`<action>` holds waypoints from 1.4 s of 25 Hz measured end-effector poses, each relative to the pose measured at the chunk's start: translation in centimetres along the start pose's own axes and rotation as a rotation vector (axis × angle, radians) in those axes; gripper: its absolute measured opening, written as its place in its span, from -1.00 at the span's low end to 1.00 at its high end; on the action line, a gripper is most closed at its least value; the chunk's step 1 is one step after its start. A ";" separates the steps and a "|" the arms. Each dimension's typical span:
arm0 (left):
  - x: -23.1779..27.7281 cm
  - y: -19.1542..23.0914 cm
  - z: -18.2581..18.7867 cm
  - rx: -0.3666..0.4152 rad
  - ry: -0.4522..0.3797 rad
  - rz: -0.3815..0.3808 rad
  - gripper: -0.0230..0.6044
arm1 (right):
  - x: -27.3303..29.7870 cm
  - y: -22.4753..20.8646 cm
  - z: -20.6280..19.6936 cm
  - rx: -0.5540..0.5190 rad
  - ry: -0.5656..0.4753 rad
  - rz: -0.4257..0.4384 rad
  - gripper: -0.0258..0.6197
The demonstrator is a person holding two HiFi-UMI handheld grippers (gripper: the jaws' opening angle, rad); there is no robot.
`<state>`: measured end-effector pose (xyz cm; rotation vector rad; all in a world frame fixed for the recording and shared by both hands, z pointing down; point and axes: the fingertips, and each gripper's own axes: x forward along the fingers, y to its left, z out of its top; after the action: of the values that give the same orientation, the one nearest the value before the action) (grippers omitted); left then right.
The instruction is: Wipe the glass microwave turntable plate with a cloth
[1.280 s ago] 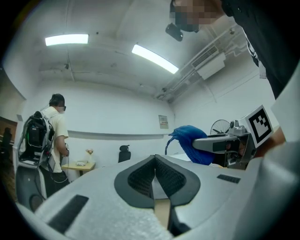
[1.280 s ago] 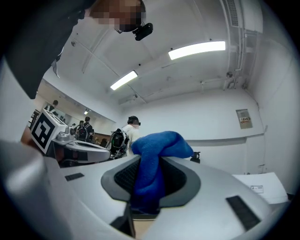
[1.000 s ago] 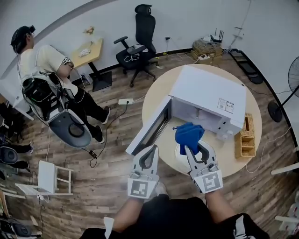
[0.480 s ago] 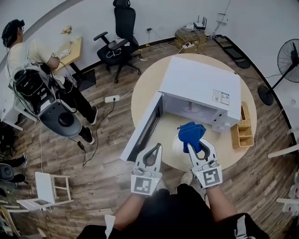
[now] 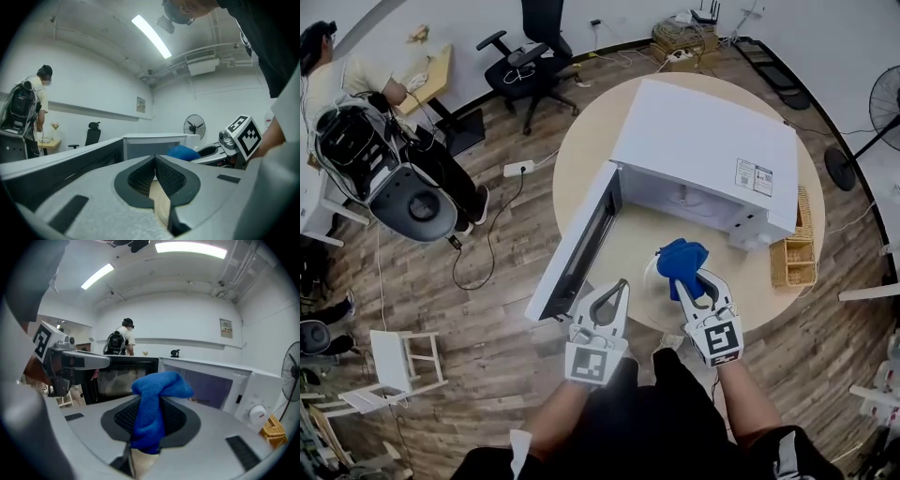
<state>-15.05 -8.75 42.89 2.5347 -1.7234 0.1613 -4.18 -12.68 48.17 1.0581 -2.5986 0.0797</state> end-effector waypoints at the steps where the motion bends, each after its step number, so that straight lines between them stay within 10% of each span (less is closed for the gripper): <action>1: 0.1 0.0 -0.6 -0.004 0.011 0.001 -0.91 | 0.4 0.1 -0.9 -0.002 0.025 0.011 -0.62; 16: 1.7 0.2 -6.1 -0.030 0.121 -0.011 -0.91 | 5.9 2.7 -12.1 -0.066 0.389 0.173 -0.62; 35: 2.8 0.8 -8.3 -0.031 0.204 -0.009 -0.91 | 9.8 3.5 -15.4 -0.124 0.532 0.240 -0.62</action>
<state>-15.20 -10.62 51.52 2.4077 -1.6247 0.3760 -8.83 -14.03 66.12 0.5770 -2.1936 0.2211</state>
